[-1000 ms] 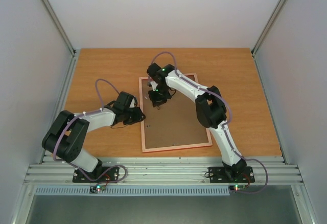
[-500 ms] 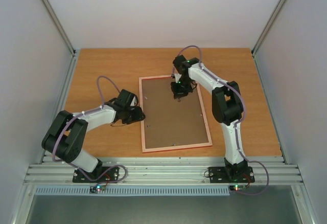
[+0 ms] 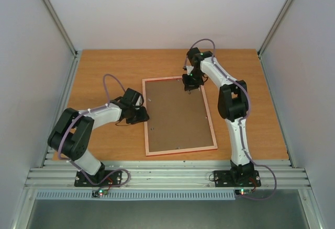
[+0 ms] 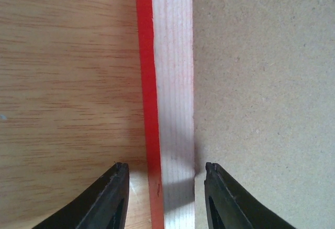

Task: Take the photo out of the frame

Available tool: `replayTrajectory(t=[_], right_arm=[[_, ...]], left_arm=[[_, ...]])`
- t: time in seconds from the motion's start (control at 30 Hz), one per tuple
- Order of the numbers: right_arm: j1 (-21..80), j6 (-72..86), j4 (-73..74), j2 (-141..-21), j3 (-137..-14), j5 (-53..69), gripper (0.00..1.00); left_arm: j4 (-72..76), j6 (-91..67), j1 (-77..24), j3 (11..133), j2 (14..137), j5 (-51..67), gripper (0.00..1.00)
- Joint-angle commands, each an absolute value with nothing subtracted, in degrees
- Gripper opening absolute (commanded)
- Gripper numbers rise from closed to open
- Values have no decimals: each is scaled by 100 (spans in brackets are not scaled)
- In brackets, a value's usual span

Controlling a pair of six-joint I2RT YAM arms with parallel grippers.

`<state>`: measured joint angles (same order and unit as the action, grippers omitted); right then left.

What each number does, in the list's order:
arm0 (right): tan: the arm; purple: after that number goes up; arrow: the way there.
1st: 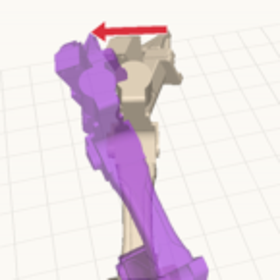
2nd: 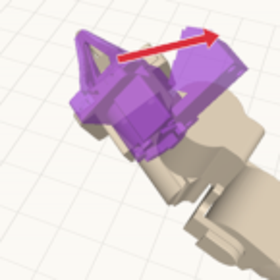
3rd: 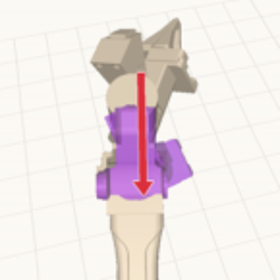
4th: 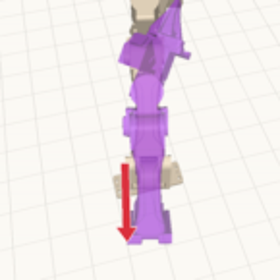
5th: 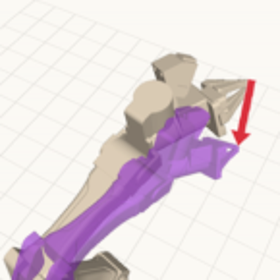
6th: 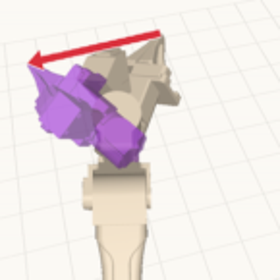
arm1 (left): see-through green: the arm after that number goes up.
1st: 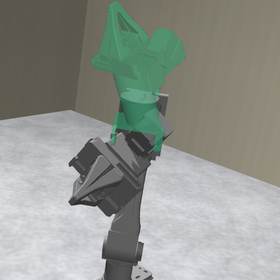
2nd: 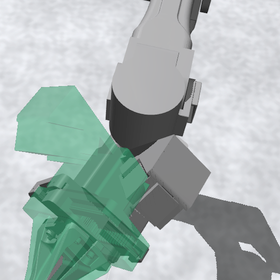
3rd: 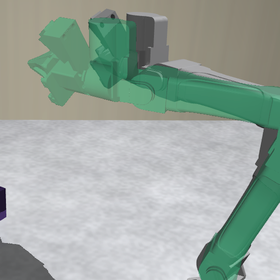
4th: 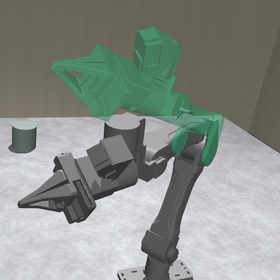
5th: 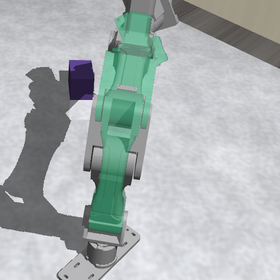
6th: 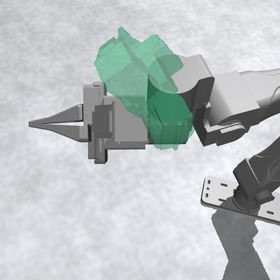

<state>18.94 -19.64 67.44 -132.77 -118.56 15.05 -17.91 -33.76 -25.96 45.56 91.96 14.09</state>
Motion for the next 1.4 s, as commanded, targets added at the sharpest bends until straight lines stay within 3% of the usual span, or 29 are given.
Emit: replayTrajectory(t=[0.0,0.33,1.37], right_arm=[[1839,-2204,7162,-13733,-12452,1595,1],[1829,-2387,7586,-14289,-13132,1698,1],[1986,-2737,8089,-14502,-13717,1862,1]], left_arm=[[-1900,-3215,-2584,4710,9301,1401,41],[-1873,-3125,-2585,4728,9433,1462,33],[-2049,-3001,-2584,4751,9447,1278,33]])
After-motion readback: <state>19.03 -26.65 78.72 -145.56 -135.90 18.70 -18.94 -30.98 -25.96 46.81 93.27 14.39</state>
